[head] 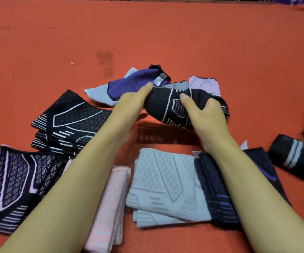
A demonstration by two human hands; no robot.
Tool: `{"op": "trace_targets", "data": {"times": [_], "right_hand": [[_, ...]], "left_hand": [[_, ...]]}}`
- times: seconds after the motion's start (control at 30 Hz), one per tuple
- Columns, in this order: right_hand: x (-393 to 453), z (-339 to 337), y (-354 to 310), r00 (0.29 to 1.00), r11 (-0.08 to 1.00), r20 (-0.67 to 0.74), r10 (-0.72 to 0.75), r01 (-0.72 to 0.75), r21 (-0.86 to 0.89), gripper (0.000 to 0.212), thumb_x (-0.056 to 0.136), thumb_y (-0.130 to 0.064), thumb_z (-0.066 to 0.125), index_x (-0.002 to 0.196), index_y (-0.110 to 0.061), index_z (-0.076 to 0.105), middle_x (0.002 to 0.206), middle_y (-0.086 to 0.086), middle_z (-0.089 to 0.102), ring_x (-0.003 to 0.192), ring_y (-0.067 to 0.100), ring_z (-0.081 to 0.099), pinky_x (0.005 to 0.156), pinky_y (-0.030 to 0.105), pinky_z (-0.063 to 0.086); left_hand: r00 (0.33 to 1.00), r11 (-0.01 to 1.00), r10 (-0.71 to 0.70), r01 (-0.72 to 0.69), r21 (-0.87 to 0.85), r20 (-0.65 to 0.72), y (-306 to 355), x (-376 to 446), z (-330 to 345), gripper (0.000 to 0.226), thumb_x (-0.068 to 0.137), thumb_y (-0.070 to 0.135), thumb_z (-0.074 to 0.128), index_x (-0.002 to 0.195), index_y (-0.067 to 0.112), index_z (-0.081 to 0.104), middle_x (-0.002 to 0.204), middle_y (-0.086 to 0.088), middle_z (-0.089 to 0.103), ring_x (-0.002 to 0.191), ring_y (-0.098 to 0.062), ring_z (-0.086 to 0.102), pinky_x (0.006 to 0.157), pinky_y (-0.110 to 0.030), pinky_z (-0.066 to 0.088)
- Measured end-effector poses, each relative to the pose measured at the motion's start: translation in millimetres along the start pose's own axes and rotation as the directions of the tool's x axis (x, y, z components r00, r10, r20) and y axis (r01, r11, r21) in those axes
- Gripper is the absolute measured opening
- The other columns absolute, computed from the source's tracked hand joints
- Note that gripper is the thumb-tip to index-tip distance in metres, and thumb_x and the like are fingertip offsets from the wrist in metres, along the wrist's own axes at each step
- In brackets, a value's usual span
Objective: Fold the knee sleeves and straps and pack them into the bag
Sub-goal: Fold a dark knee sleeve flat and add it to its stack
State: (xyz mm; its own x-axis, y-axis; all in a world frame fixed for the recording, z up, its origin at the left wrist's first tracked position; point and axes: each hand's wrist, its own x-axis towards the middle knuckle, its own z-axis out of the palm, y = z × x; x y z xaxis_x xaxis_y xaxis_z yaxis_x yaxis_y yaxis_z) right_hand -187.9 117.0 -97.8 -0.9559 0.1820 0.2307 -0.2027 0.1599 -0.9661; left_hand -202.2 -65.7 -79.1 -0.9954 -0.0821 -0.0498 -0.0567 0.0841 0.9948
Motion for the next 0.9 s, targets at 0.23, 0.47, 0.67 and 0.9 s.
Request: {"op": "trace_targets", "data": {"times": [0.23, 0.47, 0.67, 0.9], "right_hand": [[3.6, -4.0, -1.4, 0.996, 0.977, -0.02, 0.084, -0.078, 0.199, 0.027, 0.09, -0.045, 0.074, 0.09, -0.018, 0.08, 0.1, 0.004, 0.08, 0.101, 0.025, 0.076, 0.098, 0.052, 0.058], [14.0, -8.6, 3.4, 0.968, 0.929, -0.039, 0.249, -0.227, 0.293, 0.072, 0.071, -0.06, 0.075, 0.115, -0.004, 0.07, 0.106, 0.008, 0.079, 0.099, 0.025, 0.077, 0.095, 0.054, 0.059], [15.9, -14.8, 7.7, 0.967, 0.959, -0.151, 0.204, -0.166, 0.232, 0.048, 0.081, -0.052, 0.072, 0.092, -0.005, 0.075, 0.095, 0.013, 0.079, 0.09, 0.031, 0.076, 0.088, 0.055, 0.061], [20.3, -27.6, 9.6, 0.953, 0.973, -0.279, 0.117, -0.054, 0.222, 0.021, 0.088, -0.041, 0.072, 0.102, -0.027, 0.064, 0.088, 0.003, 0.069, 0.076, 0.018, 0.058, 0.069, 0.035, 0.047]], "left_hand": [[0.931, 0.957, 0.274, -0.289, -0.025, -0.24, 2.0, -3.5, -5.5, 0.046, 0.09, 0.038, 0.08, 0.089, -0.007, 0.072, 0.078, -0.002, 0.065, 0.071, -0.007, 0.055, 0.073, -0.026, 0.044], [0.908, 0.95, 0.309, -0.279, 0.142, -0.284, -1.5, 0.8, -7.3, 0.066, 0.088, 0.056, 0.058, 0.09, -0.01, 0.059, 0.077, -0.006, 0.053, 0.072, -0.017, 0.051, 0.074, -0.05, 0.056], [0.849, 0.954, 0.299, -0.27, 0.13, -0.435, -1.8, 4.4, -11.5, 0.032, 0.103, 0.035, 0.058, 0.083, 0.013, 0.048, 0.077, -0.005, 0.035, 0.068, -0.011, 0.033, 0.059, -0.028, 0.027], [0.866, 0.966, 0.248, -0.258, 0.037, -0.434, 0.2, 2.3, -14.0, 0.037, 0.099, 0.044, 0.065, 0.072, 0.019, 0.058, 0.067, 0.007, 0.052, 0.065, -0.009, 0.047, 0.063, -0.026, 0.041]]}}
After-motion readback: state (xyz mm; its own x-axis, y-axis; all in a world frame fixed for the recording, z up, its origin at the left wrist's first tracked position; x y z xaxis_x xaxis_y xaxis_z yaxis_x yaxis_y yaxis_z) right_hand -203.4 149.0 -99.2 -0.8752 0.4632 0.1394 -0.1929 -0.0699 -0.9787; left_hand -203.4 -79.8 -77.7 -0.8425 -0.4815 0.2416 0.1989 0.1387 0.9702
